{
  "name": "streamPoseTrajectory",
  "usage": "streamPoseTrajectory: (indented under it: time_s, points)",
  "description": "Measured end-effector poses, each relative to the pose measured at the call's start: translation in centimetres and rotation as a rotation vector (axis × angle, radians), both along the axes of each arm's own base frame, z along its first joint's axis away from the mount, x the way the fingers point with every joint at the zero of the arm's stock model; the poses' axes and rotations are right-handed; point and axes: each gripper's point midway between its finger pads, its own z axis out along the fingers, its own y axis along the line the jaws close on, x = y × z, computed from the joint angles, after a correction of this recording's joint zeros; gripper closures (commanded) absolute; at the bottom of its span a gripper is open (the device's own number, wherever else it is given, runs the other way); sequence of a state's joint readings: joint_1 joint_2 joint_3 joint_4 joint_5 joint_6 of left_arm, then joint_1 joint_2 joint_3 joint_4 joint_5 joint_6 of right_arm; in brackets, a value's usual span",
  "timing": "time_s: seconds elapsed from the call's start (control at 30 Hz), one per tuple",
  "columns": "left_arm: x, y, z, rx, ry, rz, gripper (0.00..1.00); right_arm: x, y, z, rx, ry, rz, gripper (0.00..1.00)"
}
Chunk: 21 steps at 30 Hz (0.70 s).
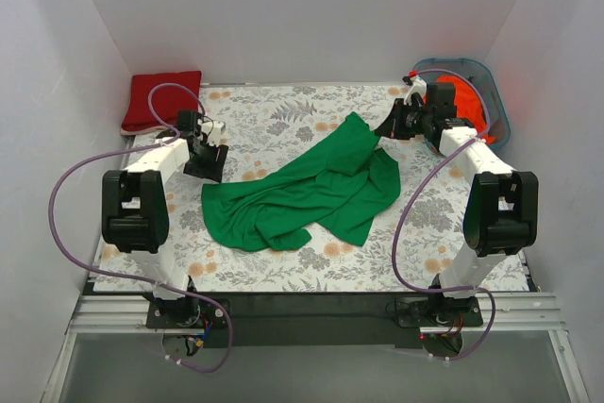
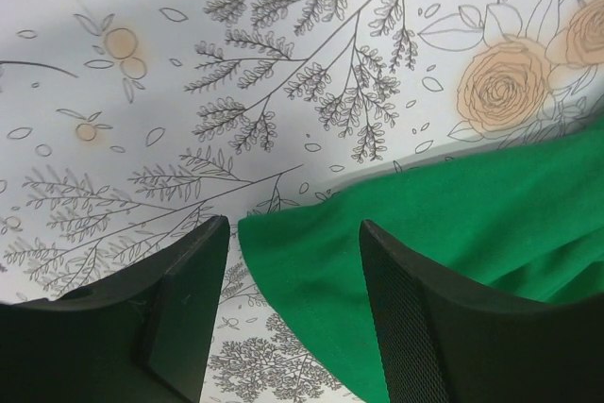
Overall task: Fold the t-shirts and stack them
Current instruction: Flatten the tshirt out
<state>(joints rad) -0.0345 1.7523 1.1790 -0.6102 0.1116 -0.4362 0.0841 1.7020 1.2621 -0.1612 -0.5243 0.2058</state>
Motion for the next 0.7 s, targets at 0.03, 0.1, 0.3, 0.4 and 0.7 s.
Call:
streamPoseTrajectory:
  time_s: [0.03, 0.1, 0.3, 0.4, 0.7]
  points:
    - [-0.1, -0.1, -0.4, 0.000, 0.012, -0.023, 0.44, 0.0, 0.0, 0.0, 0.002, 0.000, 0.002, 0.99]
    - [-0.3, -0.1, -1.1, 0.004, 0.037, -0.060, 0.43, 0.0, 0.0, 0.0, 0.001, 0.000, 0.002, 0.99]
    - [-1.2, -0.3, -1.8, 0.009, 0.083, -0.156, 0.42, 0.0, 0.0, 0.0, 0.002, 0.000, 0.003, 0.99]
    - [-1.0, -0.1, -1.8, 0.025, 0.079, -0.183, 0.42, 0.0, 0.0, 0.0, 0.002, 0.000, 0.003, 0.99]
    - [-0.9, 0.0, -3.0, 0.034, 0.107, -0.209, 0.51, 0.0, 0.0, 0.0, 0.001, 0.000, 0.002, 0.99]
